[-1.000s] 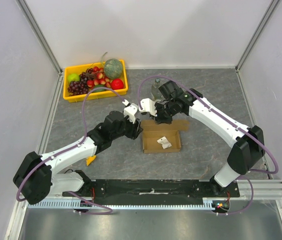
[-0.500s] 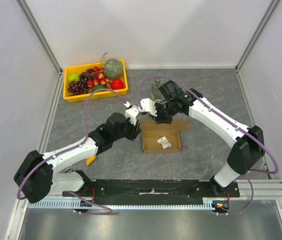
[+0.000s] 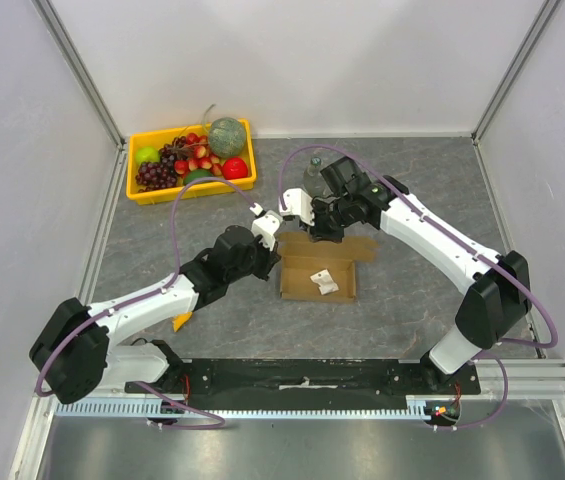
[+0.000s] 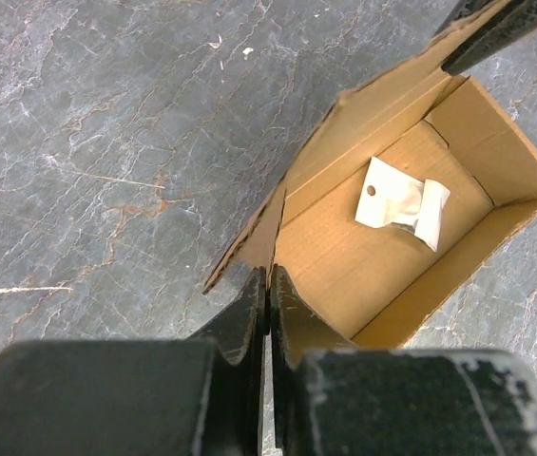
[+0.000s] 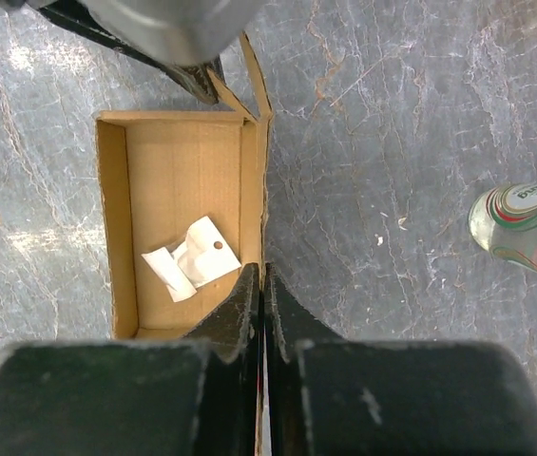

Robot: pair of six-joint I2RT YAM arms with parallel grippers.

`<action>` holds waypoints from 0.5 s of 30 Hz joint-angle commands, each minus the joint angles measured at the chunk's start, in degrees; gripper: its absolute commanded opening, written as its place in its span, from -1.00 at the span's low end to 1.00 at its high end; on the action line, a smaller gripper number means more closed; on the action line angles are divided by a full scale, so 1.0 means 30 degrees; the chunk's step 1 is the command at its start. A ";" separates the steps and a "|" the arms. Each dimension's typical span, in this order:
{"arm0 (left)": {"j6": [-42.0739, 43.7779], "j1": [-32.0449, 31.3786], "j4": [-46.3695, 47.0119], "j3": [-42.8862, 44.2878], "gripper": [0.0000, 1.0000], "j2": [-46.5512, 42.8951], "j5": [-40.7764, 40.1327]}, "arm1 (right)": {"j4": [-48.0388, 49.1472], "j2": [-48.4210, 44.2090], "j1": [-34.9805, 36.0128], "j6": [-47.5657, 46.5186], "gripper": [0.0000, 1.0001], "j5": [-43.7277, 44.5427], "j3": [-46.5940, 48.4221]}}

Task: Fold the paper box

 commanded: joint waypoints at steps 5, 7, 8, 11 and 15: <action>0.0302 -0.0007 0.0906 -0.0180 -0.96 0.0164 -0.0509 | 0.1546 -0.1244 -0.0545 0.0926 -0.03 -0.0393 -0.0506; 0.0302 -0.0036 0.0877 -0.0151 -0.96 0.0252 -0.0596 | 0.3035 -0.2033 -0.1042 0.1802 0.38 -0.0364 -0.1323; 0.0302 -0.0007 0.0877 -0.0180 -0.96 0.0253 -0.0597 | 0.4060 -0.2560 -0.1335 0.2446 0.53 -0.0219 -0.1821; 0.0273 -0.0007 0.0877 -0.0151 -0.96 0.0399 -0.0684 | 0.7865 -0.4463 -0.2244 0.5661 0.87 0.1794 -0.3987; 0.0273 -0.0007 0.0818 -0.0092 -0.96 0.0516 -0.0685 | 1.0019 -0.6224 -0.3444 1.0673 0.96 0.6192 -0.5780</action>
